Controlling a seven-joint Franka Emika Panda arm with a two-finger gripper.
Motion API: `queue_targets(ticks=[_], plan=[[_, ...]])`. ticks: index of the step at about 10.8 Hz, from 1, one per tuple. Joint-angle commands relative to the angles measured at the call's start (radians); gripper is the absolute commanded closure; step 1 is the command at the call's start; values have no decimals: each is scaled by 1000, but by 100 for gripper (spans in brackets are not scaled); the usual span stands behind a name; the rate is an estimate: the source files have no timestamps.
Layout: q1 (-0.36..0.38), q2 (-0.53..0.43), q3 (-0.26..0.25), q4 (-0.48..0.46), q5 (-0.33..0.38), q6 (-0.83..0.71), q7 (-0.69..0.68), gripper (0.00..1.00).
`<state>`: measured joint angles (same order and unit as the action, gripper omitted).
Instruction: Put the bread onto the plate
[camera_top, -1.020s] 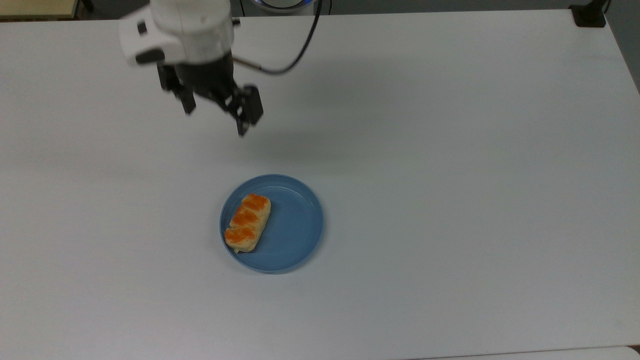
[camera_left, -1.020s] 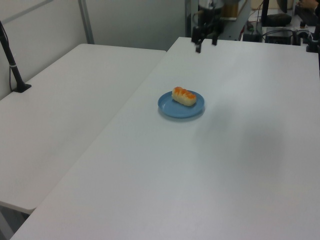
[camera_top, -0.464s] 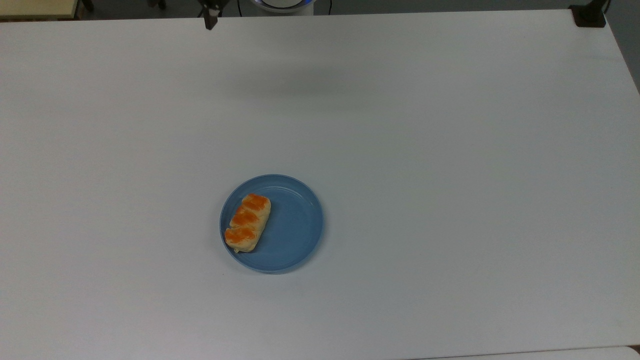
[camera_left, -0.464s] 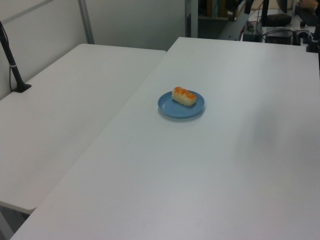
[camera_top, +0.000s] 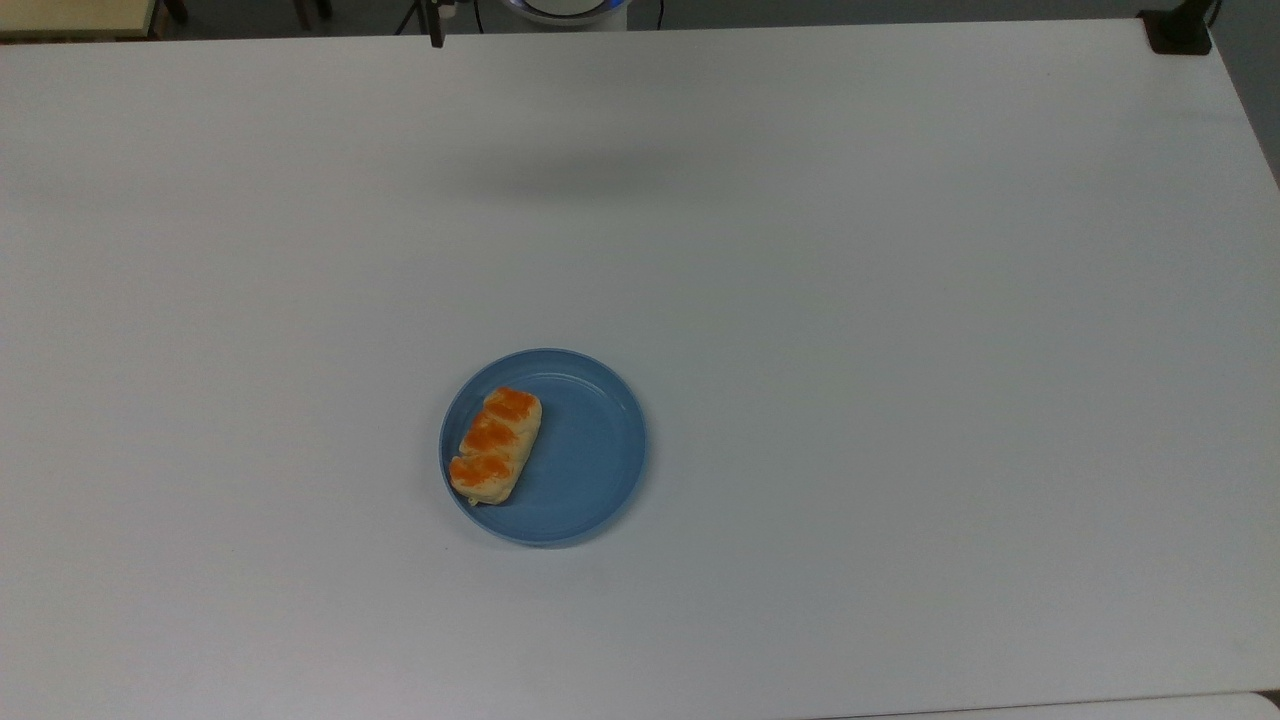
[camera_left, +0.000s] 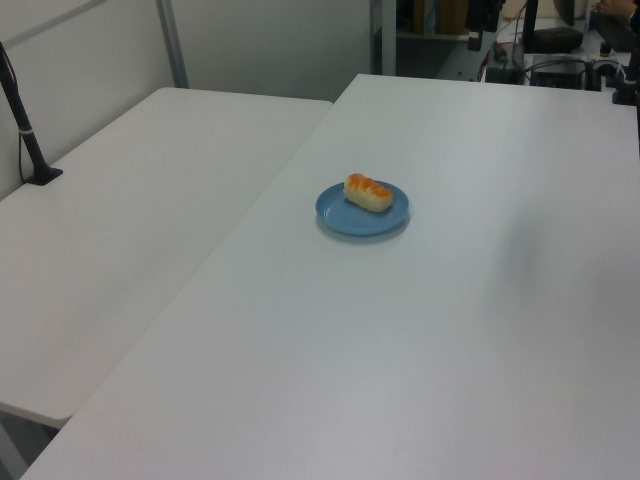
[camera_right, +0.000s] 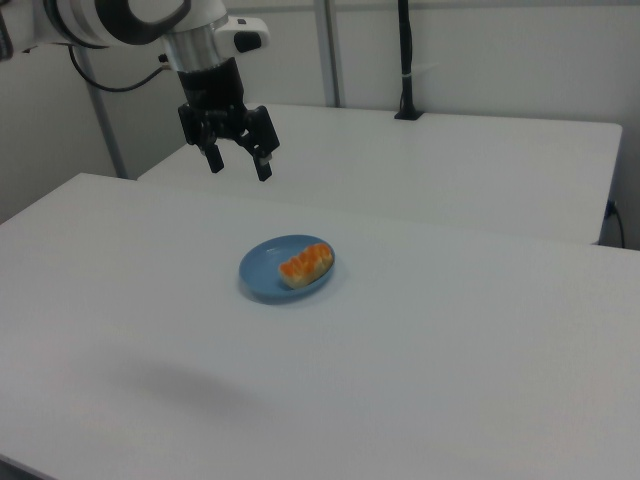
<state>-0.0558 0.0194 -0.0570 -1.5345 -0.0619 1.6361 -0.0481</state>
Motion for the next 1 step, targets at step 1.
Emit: queue_targets(ticks=[1], plan=[[14,-9,-21,-19,17,31,-49,0]])
